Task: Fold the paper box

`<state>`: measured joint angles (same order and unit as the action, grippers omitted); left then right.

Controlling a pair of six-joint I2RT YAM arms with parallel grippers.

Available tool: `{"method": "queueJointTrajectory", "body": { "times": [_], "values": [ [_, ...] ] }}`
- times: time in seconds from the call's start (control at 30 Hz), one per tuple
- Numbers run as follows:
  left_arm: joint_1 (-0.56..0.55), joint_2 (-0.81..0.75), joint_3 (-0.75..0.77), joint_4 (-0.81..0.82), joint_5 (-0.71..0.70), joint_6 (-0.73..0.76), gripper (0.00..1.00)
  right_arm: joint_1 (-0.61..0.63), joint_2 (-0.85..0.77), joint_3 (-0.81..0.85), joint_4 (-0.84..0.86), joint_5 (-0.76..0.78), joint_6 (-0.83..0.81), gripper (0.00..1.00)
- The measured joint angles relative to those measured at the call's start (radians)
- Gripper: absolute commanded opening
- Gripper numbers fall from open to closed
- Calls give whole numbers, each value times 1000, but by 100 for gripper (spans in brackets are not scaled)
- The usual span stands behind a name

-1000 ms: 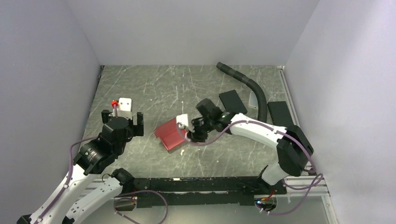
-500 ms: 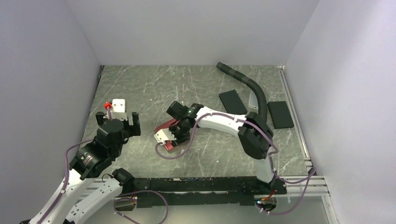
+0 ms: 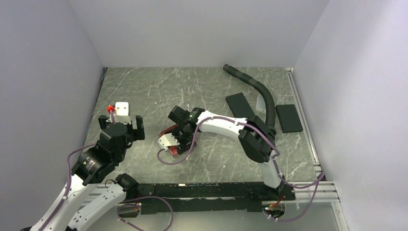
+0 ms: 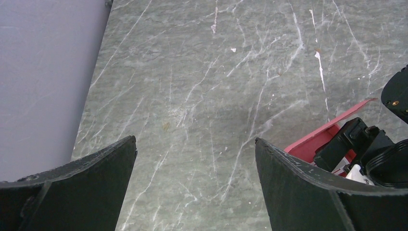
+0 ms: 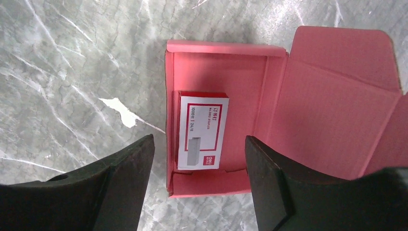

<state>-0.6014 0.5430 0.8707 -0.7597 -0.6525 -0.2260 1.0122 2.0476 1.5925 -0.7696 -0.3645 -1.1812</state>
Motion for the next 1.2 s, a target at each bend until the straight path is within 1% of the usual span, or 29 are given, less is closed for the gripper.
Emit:
{"method": "queueJointTrajectory", "body": {
  "times": [0.3,0.33,0.37,0.4,0.43,0.53,0.57,0.6,0.63,0.67,0.7,0.77,0.83,0.9,1.0,1.1,1.2],
  "values": [
    [3,0,0,0,8,-2,97,6,-16,24,-6,-23,76,73],
    [3,0,0,0,11,-3,97,6,-32,23,-17,-37,92,76],
    [3,-2,0,1,16,-7,94,6,-55,19,-23,-48,107,82],
    [3,-3,-1,0,21,-16,91,5,-88,9,-23,-61,124,96],
    [3,-6,-2,0,27,-29,88,5,-121,-3,-22,-70,140,99],
    [3,-24,-4,-12,57,-115,75,-15,-288,-92,16,-121,226,100],
    [3,-33,-7,-25,69,-165,69,-40,-364,-145,70,-168,293,100],
    [3,-42,-11,-35,74,-204,63,-70,-412,-178,99,-202,341,98],
    [3,-55,-20,-45,82,-254,57,-126,-466,-227,161,-264,417,95],
    [3,-73,-35,-57,90,-309,51,-195,-506,-272,219,-328,488,93],
    [3,-92,-58,-71,98,-365,48,-277,-531,-318,288,-386,560,91],
    [3,-116,-108,-86,107,-457,44,-404,-536,-387,400,-444,666,90],
    [3,-112,-160,-100,112,-536,41,-475,-517,-466,499,-453,753,85],
    [3,-76,-214,-113,119,-612,39,-479,-485,-517,559,-455,810,81],
    [3,8,-279,-106,137,-674,37,-451,-411,-530,641,-468,864,77],
    [3,69,-340,-47,160,-693,35,-434,-356,-529,717,-482,893,73],
    [3,90,-390,32,185,-695,33,-433,-299,-512,763,-481,916,71]
  ]
}}
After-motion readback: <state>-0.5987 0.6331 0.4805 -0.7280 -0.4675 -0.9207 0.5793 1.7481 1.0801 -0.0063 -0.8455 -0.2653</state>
